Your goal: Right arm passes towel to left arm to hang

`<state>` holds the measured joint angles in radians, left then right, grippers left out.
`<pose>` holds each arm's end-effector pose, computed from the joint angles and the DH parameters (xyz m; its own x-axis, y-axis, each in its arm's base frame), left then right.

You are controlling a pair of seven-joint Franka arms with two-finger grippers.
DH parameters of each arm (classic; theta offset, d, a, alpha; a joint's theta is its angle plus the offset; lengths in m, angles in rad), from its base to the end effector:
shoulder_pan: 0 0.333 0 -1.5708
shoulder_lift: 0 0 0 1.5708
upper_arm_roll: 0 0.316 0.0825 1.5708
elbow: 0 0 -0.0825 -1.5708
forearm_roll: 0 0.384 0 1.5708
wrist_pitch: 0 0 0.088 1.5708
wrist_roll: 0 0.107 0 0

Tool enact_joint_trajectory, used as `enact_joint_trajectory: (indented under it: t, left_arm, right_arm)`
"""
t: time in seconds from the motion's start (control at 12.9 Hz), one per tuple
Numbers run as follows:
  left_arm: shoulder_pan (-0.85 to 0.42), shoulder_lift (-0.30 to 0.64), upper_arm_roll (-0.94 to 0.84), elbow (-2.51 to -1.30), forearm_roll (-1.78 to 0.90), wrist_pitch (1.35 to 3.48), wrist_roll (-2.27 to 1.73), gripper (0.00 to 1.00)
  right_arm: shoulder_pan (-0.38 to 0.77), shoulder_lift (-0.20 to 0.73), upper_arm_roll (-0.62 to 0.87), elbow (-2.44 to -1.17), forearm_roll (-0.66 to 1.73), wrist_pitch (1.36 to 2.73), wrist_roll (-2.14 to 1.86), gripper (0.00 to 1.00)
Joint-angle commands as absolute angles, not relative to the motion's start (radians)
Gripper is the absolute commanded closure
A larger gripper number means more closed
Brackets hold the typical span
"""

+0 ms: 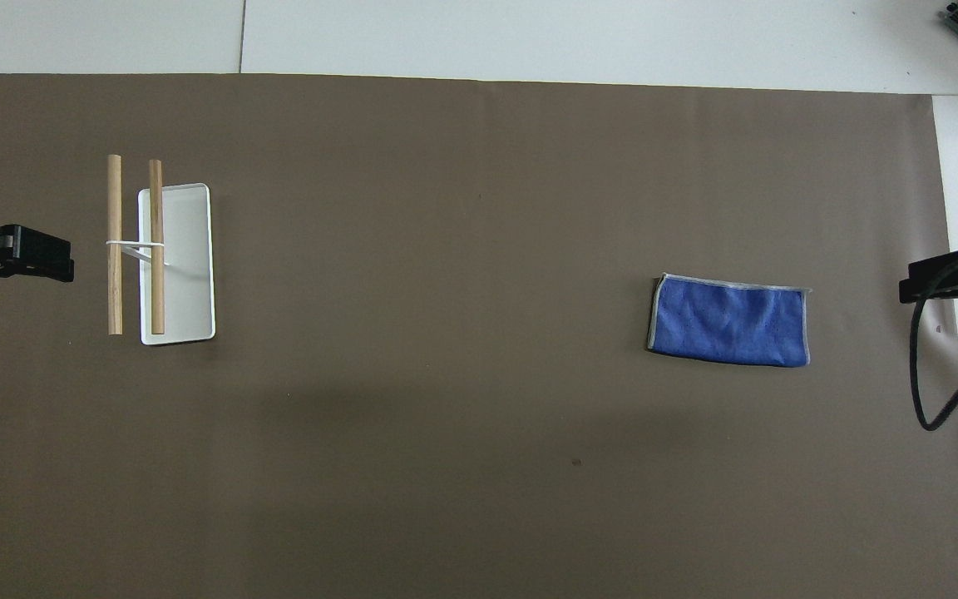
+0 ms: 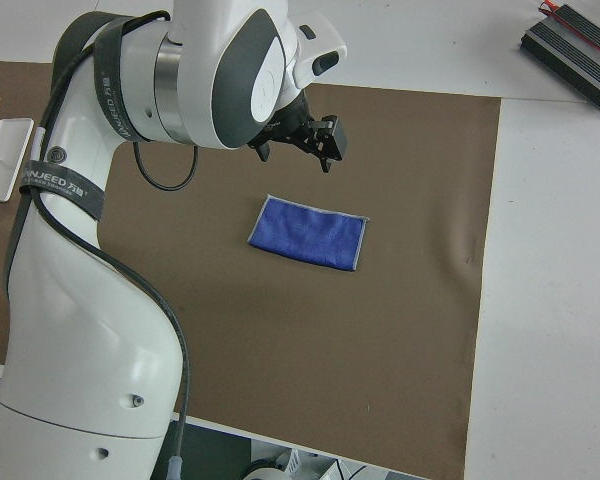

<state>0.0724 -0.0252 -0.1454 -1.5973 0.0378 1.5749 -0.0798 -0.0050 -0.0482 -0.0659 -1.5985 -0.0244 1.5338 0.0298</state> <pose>0.5458 -0.0369 0.6262 1.0000 0.0066 0.0058 0.0068 -0.9991 -0.0411 0.5341 -0.0415 0.6345 0.9947 -0.1013 -0.0160 -0.1009 -0.9947 0.0217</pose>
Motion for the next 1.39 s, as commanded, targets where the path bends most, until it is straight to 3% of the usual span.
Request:
enact_joint_trajectory:
  t: [0.0,0.77,1.08,1.31]
  left_arm:
    - [0.071,-0.055,-0.143,-1.628,0.028,1.575,-0.087,0.0]
    - [0.071,-0.055,-0.14,-1.628,0.028,1.574,-0.089,0.0]
    - [0.074,-0.055,-0.137,-1.628,0.028,1.572,-0.092,0.0]
    - [0.075,-0.058,-0.137,-1.638,0.028,1.571,-0.092,0.0]
  right_arm:
    - [-0.008,-0.049,-0.064,-1.6,-0.018,1.531,0.026,0.0]
    - [-0.008,-0.069,-0.064,-1.643,-0.018,1.546,0.023,0.0]
    - [-0.006,-0.143,-0.06,-1.836,-0.017,1.731,0.018,0.0]
    - [-0.006,-0.143,-0.058,-1.958,-0.017,1.862,0.005,0.0]
